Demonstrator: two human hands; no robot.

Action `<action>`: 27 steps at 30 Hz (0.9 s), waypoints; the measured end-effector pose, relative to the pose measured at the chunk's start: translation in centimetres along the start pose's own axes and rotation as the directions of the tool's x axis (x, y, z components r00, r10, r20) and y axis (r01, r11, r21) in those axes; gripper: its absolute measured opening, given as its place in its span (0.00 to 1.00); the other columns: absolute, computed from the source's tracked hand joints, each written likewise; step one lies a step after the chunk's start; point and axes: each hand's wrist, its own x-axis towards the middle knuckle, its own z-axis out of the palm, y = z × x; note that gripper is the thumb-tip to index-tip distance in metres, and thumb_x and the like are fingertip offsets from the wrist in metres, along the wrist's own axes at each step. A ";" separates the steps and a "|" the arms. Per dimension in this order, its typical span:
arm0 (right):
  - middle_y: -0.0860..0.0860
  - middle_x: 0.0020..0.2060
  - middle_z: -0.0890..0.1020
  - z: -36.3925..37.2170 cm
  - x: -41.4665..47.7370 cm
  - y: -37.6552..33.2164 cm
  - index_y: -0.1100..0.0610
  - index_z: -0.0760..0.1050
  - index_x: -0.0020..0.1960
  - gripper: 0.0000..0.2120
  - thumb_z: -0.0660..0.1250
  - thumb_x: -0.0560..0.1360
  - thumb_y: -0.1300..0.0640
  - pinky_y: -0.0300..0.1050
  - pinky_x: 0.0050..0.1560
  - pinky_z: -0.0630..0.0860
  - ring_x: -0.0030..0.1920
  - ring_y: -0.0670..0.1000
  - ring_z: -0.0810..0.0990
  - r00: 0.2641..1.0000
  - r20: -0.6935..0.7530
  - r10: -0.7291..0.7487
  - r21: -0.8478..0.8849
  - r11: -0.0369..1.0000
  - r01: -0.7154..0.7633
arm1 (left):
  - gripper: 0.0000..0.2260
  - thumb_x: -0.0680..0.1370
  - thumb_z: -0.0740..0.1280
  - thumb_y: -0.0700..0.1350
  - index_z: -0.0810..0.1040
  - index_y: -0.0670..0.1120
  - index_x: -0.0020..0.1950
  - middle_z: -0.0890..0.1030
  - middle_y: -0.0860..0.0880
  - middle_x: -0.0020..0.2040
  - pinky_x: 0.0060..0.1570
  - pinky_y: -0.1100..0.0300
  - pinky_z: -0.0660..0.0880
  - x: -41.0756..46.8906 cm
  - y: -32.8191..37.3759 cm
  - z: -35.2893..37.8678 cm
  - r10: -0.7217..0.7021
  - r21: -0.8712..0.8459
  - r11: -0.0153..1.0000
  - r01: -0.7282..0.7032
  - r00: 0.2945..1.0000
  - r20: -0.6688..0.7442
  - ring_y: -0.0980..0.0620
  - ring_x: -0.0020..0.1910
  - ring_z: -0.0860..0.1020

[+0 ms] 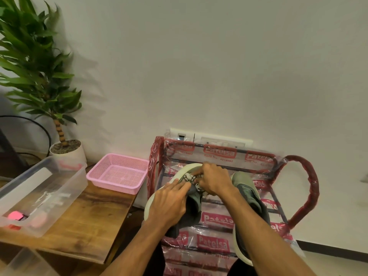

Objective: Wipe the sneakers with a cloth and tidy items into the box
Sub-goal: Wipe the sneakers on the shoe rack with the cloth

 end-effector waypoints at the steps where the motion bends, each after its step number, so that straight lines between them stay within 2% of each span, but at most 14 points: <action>1: 0.49 0.59 0.78 0.3 0.0 -0.3 0.43 0.79 0.62 0.15 0.67 0.76 0.53 0.54 0.56 0.76 0.55 0.55 0.79 0.999 -0.044 0.022 -0.038 0.999 -0.024 | 0.18 0.60 0.78 0.39 0.77 0.49 0.44 0.83 0.54 0.40 0.29 0.65 0.71 0.2 0.1 -0.1 -0.003 -0.005 1.000 0.003 1.000 -0.004 0.54 0.37 0.80; 3: 0.50 0.60 0.78 0.9 0.2 -0.9 0.44 0.79 0.62 0.15 0.67 0.76 0.54 0.53 0.55 0.76 0.55 0.56 0.80 0.997 -0.071 0.032 -0.040 0.999 -0.035 | 0.17 0.60 0.78 0.39 0.76 0.49 0.44 0.83 0.54 0.40 0.27 0.67 0.65 0.3 -0.2 -0.2 -0.019 -0.012 1.000 0.020 1.000 0.012 0.54 0.35 0.80; 5: 0.47 0.58 0.81 0.7 0.4 -0.9 0.43 0.81 0.60 0.16 0.68 0.74 0.55 0.51 0.54 0.77 0.53 0.53 0.80 1.000 -0.018 0.020 0.066 0.998 -0.019 | 0.18 0.60 0.78 0.39 0.76 0.50 0.44 0.83 0.55 0.39 0.29 0.68 0.60 0.2 -0.6 -0.3 -0.034 -0.002 0.999 0.034 0.999 0.014 0.54 0.33 0.80; 7: 0.44 0.55 0.83 0.0 0.6 -0.8 0.41 0.82 0.58 0.16 0.69 0.73 0.56 0.50 0.53 0.78 0.51 0.51 0.80 0.998 0.063 -0.002 0.130 0.992 -0.006 | 0.19 0.60 0.78 0.39 0.77 0.50 0.47 0.83 0.55 0.40 0.27 0.67 0.62 0.0 -0.9 -0.3 -0.035 0.012 0.999 0.035 0.999 0.011 0.54 0.34 0.80; 9: 0.43 0.54 0.83 -0.2 0.8 -0.9 0.41 0.82 0.56 0.13 0.71 0.73 0.54 0.50 0.53 0.78 0.51 0.51 0.80 0.997 0.070 0.023 0.105 0.994 -0.030 | 0.18 0.59 0.77 0.40 0.77 0.50 0.46 0.83 0.55 0.40 0.26 0.66 0.65 -0.1 -0.6 -0.2 -0.014 0.027 1.000 0.014 1.000 0.002 0.54 0.35 0.80; 14: 0.49 0.55 0.80 1.6 1.1 -0.6 0.49 0.81 0.55 0.09 0.69 0.75 0.54 0.52 0.51 0.77 0.51 0.54 0.81 0.977 -0.148 0.152 -0.031 0.987 -0.158 | 0.16 0.60 0.78 0.41 0.77 0.50 0.43 0.83 0.55 0.42 0.27 0.65 0.69 0.0 -0.1 -0.1 0.021 0.016 1.000 -0.021 1.000 -0.015 0.55 0.38 0.80; 16: 0.50 0.55 0.80 1.7 1.4 0.1 0.52 0.81 0.56 0.10 0.68 0.76 0.55 0.51 0.50 0.78 0.51 0.54 0.81 0.966 -0.185 0.180 -0.059 0.979 -0.193 | 0.16 0.61 0.78 0.41 0.76 0.50 0.44 0.83 0.55 0.43 0.29 0.65 0.70 -0.1 -0.3 0.0 0.025 -0.001 1.000 -0.025 1.000 -0.015 0.55 0.39 0.80; 18: 0.50 0.56 0.81 1.2 1.4 0.9 0.49 0.81 0.58 0.11 0.69 0.76 0.55 0.52 0.51 0.79 0.50 0.52 0.82 0.957 -0.202 0.209 -0.023 0.976 -0.218 | 0.16 0.63 0.77 0.41 0.75 0.50 0.46 0.83 0.54 0.45 0.32 0.64 0.73 -0.3 -0.5 0.4 0.021 -0.036 0.999 -0.020 1.000 0.007 0.54 0.42 0.81; 20: 0.49 0.54 0.83 0.3 1.6 1.7 0.46 0.80 0.61 0.14 0.71 0.75 0.53 0.51 0.51 0.80 0.48 0.50 0.82 0.935 -0.219 0.278 0.131 0.958 -0.254 | 0.15 0.67 0.74 0.42 0.75 0.50 0.51 0.83 0.53 0.50 0.42 0.61 0.78 -0.7 -0.5 1.0 0.024 -0.061 0.998 -0.021 0.998 0.055 0.52 0.49 0.81; 23: 0.50 0.51 0.84 -0.9 1.2 1.8 0.47 0.78 0.62 0.19 0.73 0.73 0.48 0.50 0.50 0.81 0.42 0.49 0.83 0.946 -0.134 0.294 0.309 0.920 -0.242 | 0.17 0.68 0.73 0.44 0.75 0.51 0.54 0.82 0.52 0.54 0.50 0.57 0.78 -0.9 -0.4 1.8 0.038 -0.062 0.998 -0.032 0.994 0.106 0.50 0.54 0.81; 27: 0.49 0.58 0.82 -0.7 -0.2 0.4 0.50 0.82 0.57 0.17 0.76 0.70 0.48 0.48 0.56 0.77 0.56 0.50 0.80 0.989 0.054 0.136 0.406 0.902 -0.147 | 0.16 0.69 0.70 0.44 0.73 0.52 0.55 0.79 0.50 0.57 0.45 0.60 0.78 -0.9 -0.3 1.8 -0.001 -0.141 0.990 0.018 0.993 0.118 0.51 0.51 0.80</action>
